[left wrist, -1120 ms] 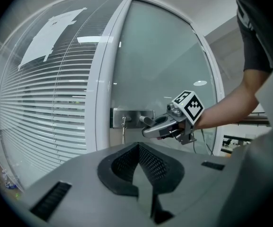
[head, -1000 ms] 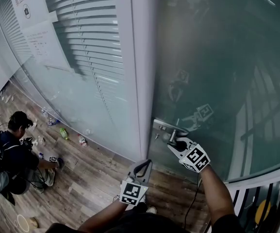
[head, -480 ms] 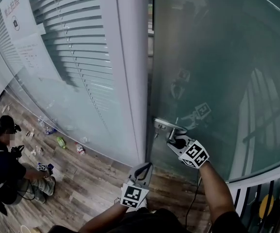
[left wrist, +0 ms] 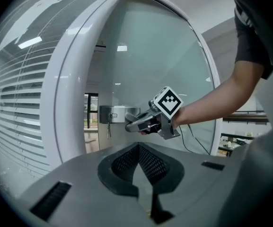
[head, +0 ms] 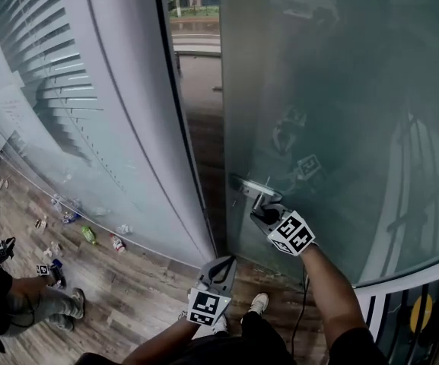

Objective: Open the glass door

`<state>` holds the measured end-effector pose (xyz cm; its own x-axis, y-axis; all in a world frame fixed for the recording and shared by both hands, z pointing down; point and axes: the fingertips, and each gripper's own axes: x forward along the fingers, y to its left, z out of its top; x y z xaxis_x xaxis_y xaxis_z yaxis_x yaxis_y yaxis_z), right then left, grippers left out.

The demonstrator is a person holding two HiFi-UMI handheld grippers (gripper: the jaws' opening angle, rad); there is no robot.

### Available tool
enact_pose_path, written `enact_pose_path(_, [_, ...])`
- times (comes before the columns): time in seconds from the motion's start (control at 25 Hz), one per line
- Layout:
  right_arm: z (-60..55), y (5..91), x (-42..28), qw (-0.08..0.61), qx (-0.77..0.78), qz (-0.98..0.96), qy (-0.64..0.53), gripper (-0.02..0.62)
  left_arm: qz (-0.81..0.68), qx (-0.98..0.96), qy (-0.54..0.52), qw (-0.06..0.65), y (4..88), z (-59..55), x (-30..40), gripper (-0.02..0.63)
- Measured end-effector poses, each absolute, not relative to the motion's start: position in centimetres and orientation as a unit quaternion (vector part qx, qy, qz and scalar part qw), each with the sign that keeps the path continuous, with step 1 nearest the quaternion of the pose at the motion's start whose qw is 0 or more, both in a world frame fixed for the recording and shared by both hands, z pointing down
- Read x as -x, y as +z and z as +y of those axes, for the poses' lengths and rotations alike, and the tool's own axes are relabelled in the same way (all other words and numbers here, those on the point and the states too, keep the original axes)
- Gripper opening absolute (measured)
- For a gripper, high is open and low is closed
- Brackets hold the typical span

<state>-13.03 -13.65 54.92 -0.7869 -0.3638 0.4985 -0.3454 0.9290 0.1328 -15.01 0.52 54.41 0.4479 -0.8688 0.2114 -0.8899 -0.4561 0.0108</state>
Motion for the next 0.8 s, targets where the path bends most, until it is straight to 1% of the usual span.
enact_pose_path(0.28, [-20.9,54.9,10.3,0.279,-0.213,-0.936,-0.011,0.026,-0.546,-0.832,0.085,0.048,52.7,-6.6,11.6,0.003])
enact_pose_path(0.56, [-26.4,57.7,9.0,0.276,-0.251,-0.928,0.008,0.025,-0.566,-0.817,0.091,0.056,55.4,-9.8,10.6,0.003])
enact_pose_path(0.8, [-34.1,54.6,4.0,0.269,-0.282,-0.921,0.017,0.024,-0.585,-0.805,0.093,0.031,52.2,-15.4,6.1,0.003])
